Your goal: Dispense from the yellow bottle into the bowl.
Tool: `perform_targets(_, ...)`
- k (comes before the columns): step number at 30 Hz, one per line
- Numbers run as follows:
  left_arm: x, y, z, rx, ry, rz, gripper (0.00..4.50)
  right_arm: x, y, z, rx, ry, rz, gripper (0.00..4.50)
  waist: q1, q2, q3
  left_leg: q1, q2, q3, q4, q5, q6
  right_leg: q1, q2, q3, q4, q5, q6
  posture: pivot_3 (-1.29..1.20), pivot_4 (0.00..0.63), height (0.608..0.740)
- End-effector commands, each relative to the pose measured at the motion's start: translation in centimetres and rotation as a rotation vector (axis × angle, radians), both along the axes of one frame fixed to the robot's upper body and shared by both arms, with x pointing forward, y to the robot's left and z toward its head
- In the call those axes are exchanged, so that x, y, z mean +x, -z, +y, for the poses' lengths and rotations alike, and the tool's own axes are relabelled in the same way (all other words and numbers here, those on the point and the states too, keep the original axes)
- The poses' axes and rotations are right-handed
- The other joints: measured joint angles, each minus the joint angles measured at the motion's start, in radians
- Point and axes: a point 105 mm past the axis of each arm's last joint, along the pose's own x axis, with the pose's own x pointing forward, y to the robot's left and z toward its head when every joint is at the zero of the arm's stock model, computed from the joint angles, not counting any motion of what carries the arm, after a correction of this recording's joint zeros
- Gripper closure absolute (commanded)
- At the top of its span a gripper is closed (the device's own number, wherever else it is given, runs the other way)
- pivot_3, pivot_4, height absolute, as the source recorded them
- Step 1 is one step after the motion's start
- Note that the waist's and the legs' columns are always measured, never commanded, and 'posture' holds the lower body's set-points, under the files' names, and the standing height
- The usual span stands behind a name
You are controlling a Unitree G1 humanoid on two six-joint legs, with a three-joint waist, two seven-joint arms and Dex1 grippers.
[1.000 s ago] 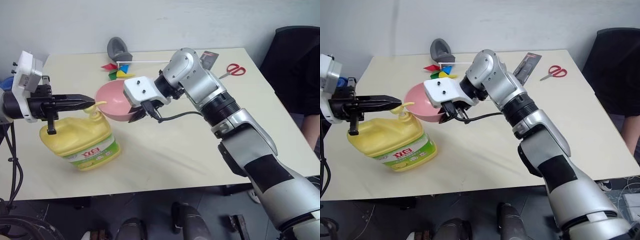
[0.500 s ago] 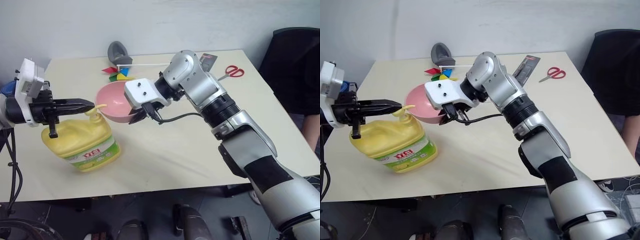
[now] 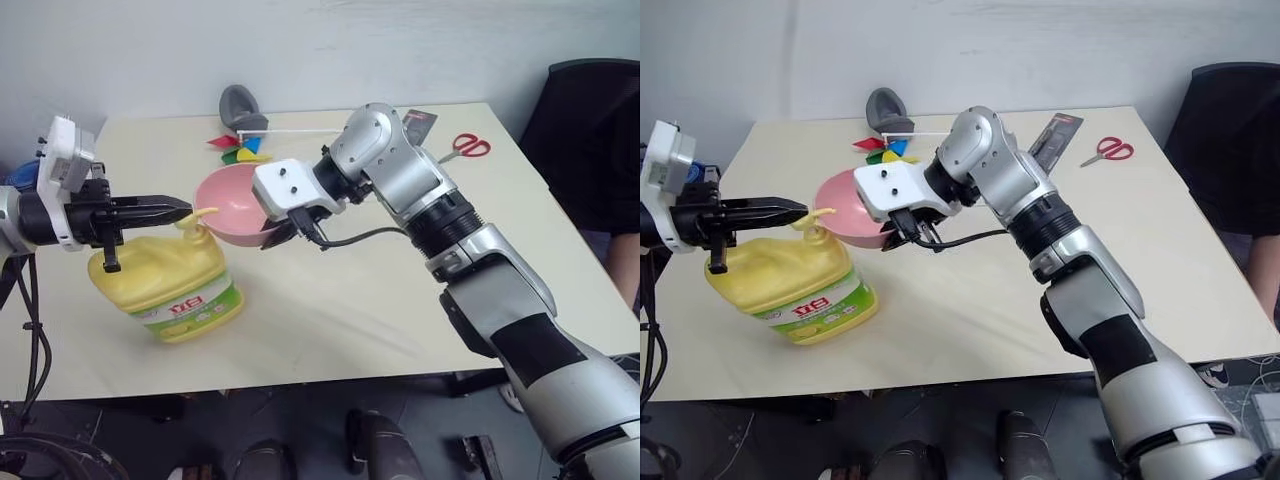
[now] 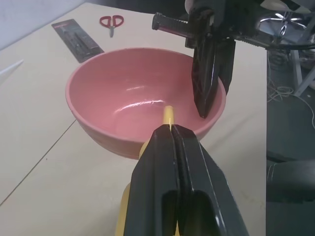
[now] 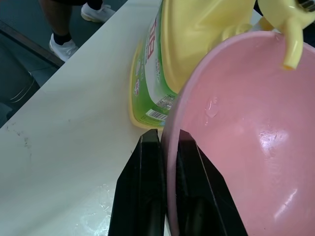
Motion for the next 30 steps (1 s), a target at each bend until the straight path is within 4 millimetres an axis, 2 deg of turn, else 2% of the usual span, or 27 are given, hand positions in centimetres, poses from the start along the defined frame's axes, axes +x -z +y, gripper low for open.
perform_targets(1, -1.0, -1.8, -0.4, -0.019, 0.017, 0.006, 4.3, -1.3, -1.5, -0.5, 0.021, -0.059, -0.02, 4.5, 0.0, -0.002, 0.001, -0.001, 0.0, 0.0, 0.0, 0.0, 0.0, -0.001, 0.0, 0.0, 0.0, 0.0, 0.0, 0.0, 0.15, 0.74)
perform_targets(4, -2.1, -3.6, -0.6, -0.007, 0.035, -0.038, 3.66, -1.5, -1.6, -1.9, 0.037, -0.036, -0.011, 4.5, 0.0, -0.005, 0.002, -0.007, 0.0, -0.002, 0.001, 0.0, 0.0, -0.005, 0.0, -0.002, -0.001, 0.0, 0.0, 0.0, 0.15, 0.74)
perform_targets(8, -3.7, -6.0, -0.7, -0.013, 0.049, -0.092, 2.45, -0.9, 0.0, -5.5, 0.047, 0.072, 0.023, 4.5, 0.004, -0.009, 0.001, -0.019, 0.0, -0.004, 0.003, 0.0, 0.0, -0.017, 0.0, -0.003, -0.001, 0.0, 0.0, 0.0, 0.15, 0.74)
perform_targets(11, -5.6, -7.4, -0.7, 0.018, 0.076, -0.107, 1.57, 0.1, 2.7, -8.8, 0.039, 0.21, 0.052, 4.5, 0.005, -0.01, 0.002, -0.021, -0.001, -0.003, 0.003, 0.0, 0.001, -0.018, 0.0, -0.004, -0.001, 0.0, 0.0, 0.0, 0.15, 0.74)
perform_targets(16, -7.9, -8.1, -0.9, 0.119, 0.102, -0.103, 0.14, 1.7, 8.4, -13.7, -0.001, 0.42, 0.049, 4.5, 0.002, -0.012, 0.002, -0.02, -0.001, -0.002, 0.003, 0.0, 0.001, -0.018, 0.001, -0.004, -0.002, 0.0, 0.0, 0.0, 0.15, 0.74)
perform_targets(20, -9.3, -8.2, -1.2, 0.164, 0.123, -0.084, 0.07, 3.2, 12.4, -16.2, -0.01, 0.559, 0.005, 4.5, -0.001, -0.012, 0.003, -0.017, -0.002, 0.002, 0.003, 0.001, -0.001, -0.018, 0.003, -0.002, 0.0, 0.0, 0.0, 0.0, 0.15, 0.74)
perform_targets(22, -9.8, -8.0, -1.3, 0.184, 0.133, -0.071, 0.07, 3.7, 14.2, -16.8, -0.008, 0.601, -0.017, 4.5, -0.001, -0.012, 0.003, -0.016, -0.002, 0.002, 0.003, 0.001, -0.002, -0.018, 0.004, -0.001, 0.0, 0.0, 0.0, 0.0, 0.15, 0.74)
perform_targets(27, -10.1, -7.6, -1.5, 0.183, 0.14, -0.063, 0.07, 4.4, 15.5, -16.9, 0.017, 0.627, -0.064, 4.5, -0.002, -0.013, 0.003, -0.014, -0.001, 0.002, 0.003, 0.002, -0.002, -0.016, 0.004, 0.001, 0.0, 0.0, 0.0, 0.0, 0.15, 0.74)
perform_targets(30, -10.0, -7.2, -1.4, 0.187, 0.138, -0.055, 0.0, 4.7, 15.6, -17.0, 0.031, 0.638, -0.063, 3.61, -0.001, -0.013, 0.003, -0.014, -0.001, 0.002, 0.003, 0.002, -0.002, -0.015, 0.004, 0.002, 0.0, 0.0, 0.0, 0.0, 0.15, 0.74)
